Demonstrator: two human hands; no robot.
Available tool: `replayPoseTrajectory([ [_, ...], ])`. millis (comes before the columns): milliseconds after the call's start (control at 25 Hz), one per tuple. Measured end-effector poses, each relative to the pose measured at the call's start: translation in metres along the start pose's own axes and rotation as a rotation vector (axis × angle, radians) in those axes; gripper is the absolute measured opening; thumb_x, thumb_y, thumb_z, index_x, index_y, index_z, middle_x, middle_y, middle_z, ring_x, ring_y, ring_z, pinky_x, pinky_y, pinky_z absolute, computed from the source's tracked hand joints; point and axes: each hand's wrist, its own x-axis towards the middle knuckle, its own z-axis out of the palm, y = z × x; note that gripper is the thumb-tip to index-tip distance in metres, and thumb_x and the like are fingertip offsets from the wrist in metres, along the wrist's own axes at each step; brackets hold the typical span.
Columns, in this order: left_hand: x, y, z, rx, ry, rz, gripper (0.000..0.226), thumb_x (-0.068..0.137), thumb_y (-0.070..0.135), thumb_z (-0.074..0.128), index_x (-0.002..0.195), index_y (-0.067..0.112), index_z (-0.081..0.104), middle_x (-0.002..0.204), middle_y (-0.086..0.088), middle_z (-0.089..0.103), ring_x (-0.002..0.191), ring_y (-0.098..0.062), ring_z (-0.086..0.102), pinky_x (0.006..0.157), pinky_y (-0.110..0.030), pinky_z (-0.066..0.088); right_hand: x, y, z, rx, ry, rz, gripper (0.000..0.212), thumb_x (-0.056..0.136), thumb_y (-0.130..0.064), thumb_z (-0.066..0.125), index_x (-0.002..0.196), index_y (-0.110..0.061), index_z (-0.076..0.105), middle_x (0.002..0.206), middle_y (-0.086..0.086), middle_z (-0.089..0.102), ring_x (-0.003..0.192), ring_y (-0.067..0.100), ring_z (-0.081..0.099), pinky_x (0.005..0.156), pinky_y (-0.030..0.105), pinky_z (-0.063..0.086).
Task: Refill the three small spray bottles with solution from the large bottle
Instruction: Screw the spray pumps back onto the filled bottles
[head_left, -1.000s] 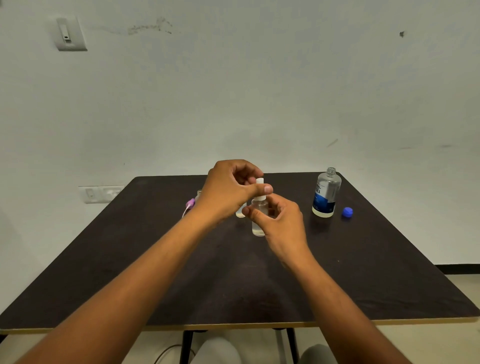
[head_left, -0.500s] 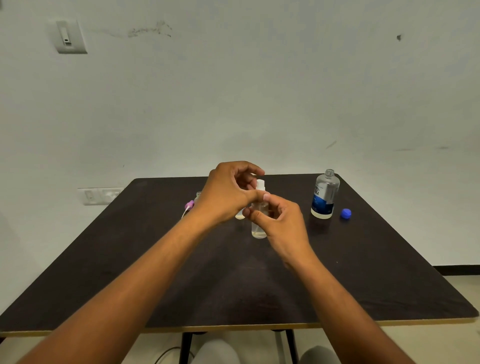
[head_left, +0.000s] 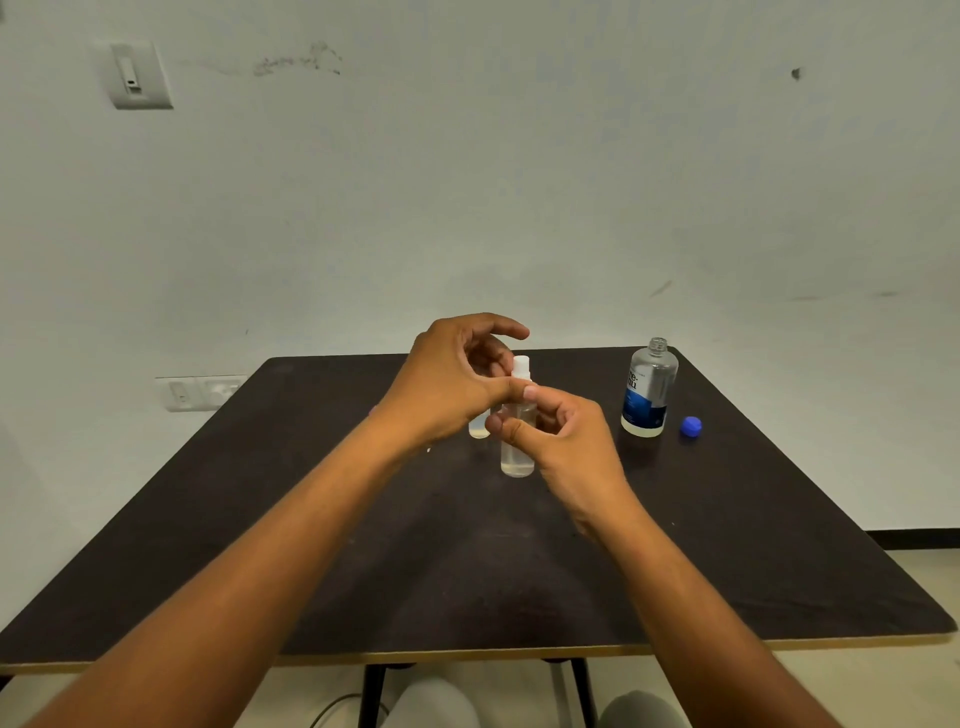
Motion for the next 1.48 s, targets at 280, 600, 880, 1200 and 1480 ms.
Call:
replayPoseTrajectory([
  [280,-0.002,-0.006,0.002,0.024,-0.004,-0.028,0.059,0.076,0.012,0.088,0.128,0.029,0.067,0.084,0.007,0.076,0.081,-0.005,0.074,0.080,-0.029,0.063,-0.001,0.003,0.004,-0.122,0.032,-0.020,0.024,0.084,-0.029,0.082,0.108,-0.025,0.078,0.097,-0.008,0.077,0.095,0.008,0.072,0.087,0.033,0.060],
  [600,0.001,-0.010,-0.017,-0.182,-0.229,-0.005,0.054,0.086,-0.002,0.076,0.133,0.021,0.063,0.100,-0.002,0.080,0.099,-0.016,0.076,0.085,-0.025,0.059,0.001,0.001,-0.006,0.103,-0.193,0.032,0.019,0.086,-0.025,0.081,0.105,-0.023,0.078,0.100,-0.002,0.079,0.099,0.013,0.075,0.080,0.015,0.055],
  [880,0.005,-0.031,-0.011,-0.045,-0.120,0.039,0.044,0.091,0.013,0.075,0.131,0.027,0.064,0.114,0.012,0.074,0.109,-0.001,0.069,0.093,-0.019,0.056,0.008,0.008,-0.006,-0.032,-0.063,0.028,0.026,0.083,-0.029,0.084,0.108,-0.025,0.077,0.099,-0.007,0.078,0.097,0.011,0.074,0.091,0.035,0.059],
  [1200,0.027,-0.088,-0.009,0.454,0.019,0.106,0.051,0.103,0.043,0.052,0.152,0.030,0.042,0.157,0.007,0.042,0.146,-0.010,0.036,0.118,-0.034,0.036,0.045,0.034,-0.014,-0.144,0.060,0.070,0.033,0.079,-0.031,0.087,0.110,-0.026,0.074,0.100,-0.008,0.076,0.099,0.010,0.071,0.092,0.034,0.058],
  [1480,0.080,-0.127,0.002,0.769,-0.122,0.046,0.078,0.103,0.059,0.031,0.164,0.019,0.002,0.172,-0.001,0.003,0.158,-0.018,-0.001,0.127,-0.040,0.002,0.109,0.066,-0.018,-0.301,0.133,0.065,0.031,0.077,-0.034,0.088,0.102,-0.029,0.071,0.097,-0.010,0.073,0.094,0.008,0.068,0.079,0.022,0.052],
])
